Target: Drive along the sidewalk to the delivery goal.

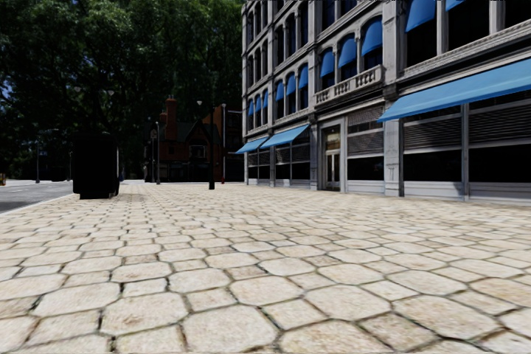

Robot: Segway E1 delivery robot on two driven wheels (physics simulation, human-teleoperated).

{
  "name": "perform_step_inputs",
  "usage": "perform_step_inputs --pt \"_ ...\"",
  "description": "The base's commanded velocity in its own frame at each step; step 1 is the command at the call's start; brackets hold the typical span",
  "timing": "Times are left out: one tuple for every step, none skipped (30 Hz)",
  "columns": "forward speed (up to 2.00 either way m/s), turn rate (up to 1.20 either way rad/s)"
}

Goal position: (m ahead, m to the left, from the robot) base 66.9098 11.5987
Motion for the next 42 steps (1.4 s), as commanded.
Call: perform_step_inputs --pt "2.00 0.42" --pt "2.00 0.42" --pt "2.00 0.42" --pt "2.00 0.42" --pt "2.00 0.41" --pt "2.00 0.41" --pt "2.00 0.41" --pt "2.00 0.41" --pt "2.00 0.41" --pt "2.00 0.41" --pt "2.00 0.41" --pt "2.00 0.41" --pt "2.00 0.41" --pt "2.00 0.41" --pt "2.00 0.41" --pt "2.00 0.41" --pt "2.00 0.41" --pt "2.00 0.41" --pt "2.00 0.41" --pt "2.00 0.41" --pt "2.00 0.41" --pt "2.00 0.41" --pt "2.00 0.41" --pt "2.00 0.39" --pt "2.00 0.33" --pt "2.00 0.33" --pt "2.00 0.29" --pt "2.00 0.28" --pt "2.00 0.28" --pt "2.00 0.28" --pt "2.00 0.28" --pt "2.00 0.28" --pt "2.00 0.28" --pt "2.00 0.28" --pt "2.00 0.28" --pt "2.00 0.28" --pt "2.00 0.28" --pt "2.00 0.28" --pt "2.00 0.28" --pt "2.00 0.29" --pt "2.00 0.34" --pt "2.00 0.35"
